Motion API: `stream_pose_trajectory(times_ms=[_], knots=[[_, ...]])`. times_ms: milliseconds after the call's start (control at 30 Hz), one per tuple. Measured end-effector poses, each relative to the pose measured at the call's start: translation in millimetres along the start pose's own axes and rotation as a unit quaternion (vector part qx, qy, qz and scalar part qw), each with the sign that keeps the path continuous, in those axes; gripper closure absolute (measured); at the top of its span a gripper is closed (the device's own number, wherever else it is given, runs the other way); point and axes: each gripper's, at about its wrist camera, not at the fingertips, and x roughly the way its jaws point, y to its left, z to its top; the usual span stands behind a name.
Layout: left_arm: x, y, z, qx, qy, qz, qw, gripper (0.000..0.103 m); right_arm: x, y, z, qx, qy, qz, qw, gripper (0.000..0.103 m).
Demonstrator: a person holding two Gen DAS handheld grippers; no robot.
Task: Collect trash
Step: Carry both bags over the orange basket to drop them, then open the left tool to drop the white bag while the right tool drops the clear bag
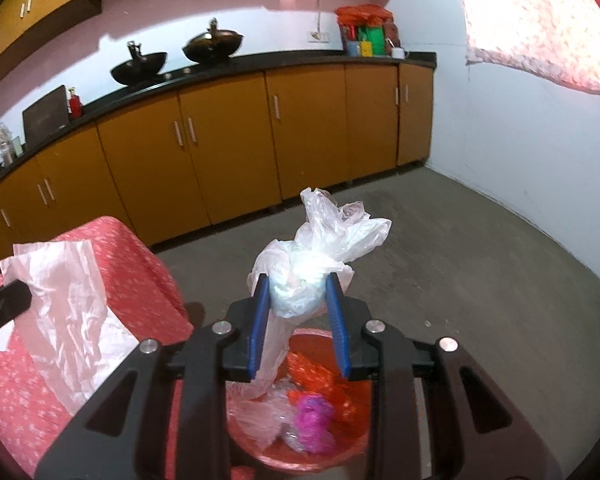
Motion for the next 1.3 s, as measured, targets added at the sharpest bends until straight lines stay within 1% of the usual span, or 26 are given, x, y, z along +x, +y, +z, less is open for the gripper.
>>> stream_pose_trajectory(times_ms=[133,267,533,667,900,1067,1200,1300], knots=[[22,-19,-9,0.008,0.022,-0.007,0.9997,0.103,15,-21,-12,0.007,0.017,-0.01,1.0,0.074],[45,-31,-18,0.006,0.048,-0.013,0.9988,0.103,33,-35,-24,0.012,0.038,-0.009,0.999,0.074],[81,-45,-33,0.002,0.089,-0.015,0.9959,0.103,62,-38,-40,0.005,0.067,0.005,0.998,0.074],[93,-50,-38,0.002,0.104,-0.014,0.9945,0.103,74,-38,-50,0.007,0.083,0.019,0.996,0.074],[107,-59,-45,0.011,0.12,-0.012,0.9927,0.103,90,-31,-62,-0.006,0.101,0.028,0.995,0.074],[114,-62,-45,0.013,0.125,-0.013,0.992,0.103,96,-31,-63,-0.003,0.105,0.032,0.994,0.073],[118,-65,-46,0.016,0.127,-0.012,0.9917,0.102,99,-32,-62,0.0,0.105,0.035,0.994,0.069],[120,-66,-46,0.012,0.13,-0.008,0.9914,0.102,98,-34,-63,0.002,0.102,0.039,0.994,0.067]])
